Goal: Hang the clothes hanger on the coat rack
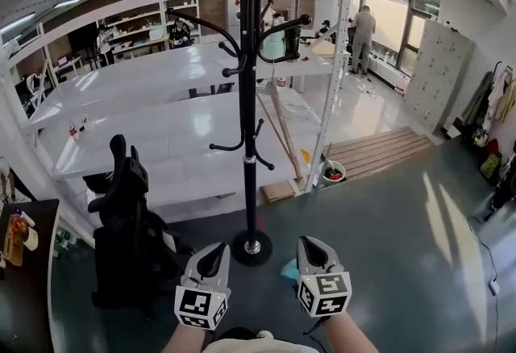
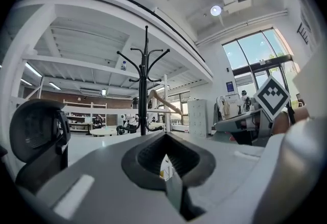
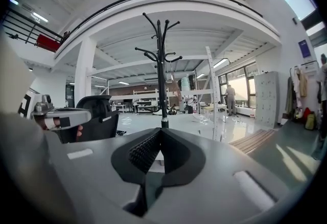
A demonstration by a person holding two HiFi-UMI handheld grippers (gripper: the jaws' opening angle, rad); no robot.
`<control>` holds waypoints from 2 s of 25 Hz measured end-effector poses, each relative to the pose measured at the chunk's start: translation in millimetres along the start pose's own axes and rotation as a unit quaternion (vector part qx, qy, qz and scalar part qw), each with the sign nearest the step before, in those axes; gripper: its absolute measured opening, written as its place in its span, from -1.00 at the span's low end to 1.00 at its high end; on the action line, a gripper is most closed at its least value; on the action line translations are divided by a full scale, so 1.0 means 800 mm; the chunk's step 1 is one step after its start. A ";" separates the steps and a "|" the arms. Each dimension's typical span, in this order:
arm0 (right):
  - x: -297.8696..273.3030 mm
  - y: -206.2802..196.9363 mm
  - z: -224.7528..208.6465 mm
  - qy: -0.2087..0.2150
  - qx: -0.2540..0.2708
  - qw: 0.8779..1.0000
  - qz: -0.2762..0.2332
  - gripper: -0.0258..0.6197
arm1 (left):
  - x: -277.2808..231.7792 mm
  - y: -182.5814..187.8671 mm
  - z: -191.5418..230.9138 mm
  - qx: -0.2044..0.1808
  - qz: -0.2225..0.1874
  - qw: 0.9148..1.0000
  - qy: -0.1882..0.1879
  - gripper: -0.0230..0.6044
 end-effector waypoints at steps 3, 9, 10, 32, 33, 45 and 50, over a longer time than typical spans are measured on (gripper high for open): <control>0.023 -0.017 0.013 0.005 0.000 1.000 -0.001 -0.84 | 0.025 -0.004 -0.005 0.001 0.000 1.000 0.003 -0.93; 0.068 -0.037 0.052 0.011 -0.003 1.000 0.001 -0.84 | 0.085 -0.017 -0.010 0.008 0.009 1.000 0.001 -0.93; 0.077 -0.039 0.060 0.009 -0.004 1.000 0.003 -0.84 | 0.097 -0.018 -0.010 0.008 0.010 1.000 -0.001 -0.93; 0.336 -0.120 0.275 -0.051 -0.007 0.999 -0.011 -0.84 | 0.415 -0.048 -0.043 0.012 0.007 0.999 -0.043 -0.93; 0.345 -0.121 0.275 -0.054 -0.009 0.998 -0.011 -0.84 | 0.421 -0.046 -0.049 0.011 0.004 0.999 -0.043 -0.93; 0.417 -0.143 0.287 -0.030 -0.011 0.999 -0.002 -0.84 | 0.489 -0.038 -0.099 0.011 -0.012 1.000 -0.020 -0.93; 0.456 -0.140 0.285 -0.014 0.009 1.000 -0.003 -0.84 | 0.509 -0.028 -0.132 0.016 -0.012 1.000 -0.016 -0.93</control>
Point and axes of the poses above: the fingertips, and each gripper's own axes: x backward along the fingers, z to its left, y out of its top, the point moved 10 cm from there along x, backward along the fingers, and after that the axes turned 7 degrees about z, right-handed, at the moved point
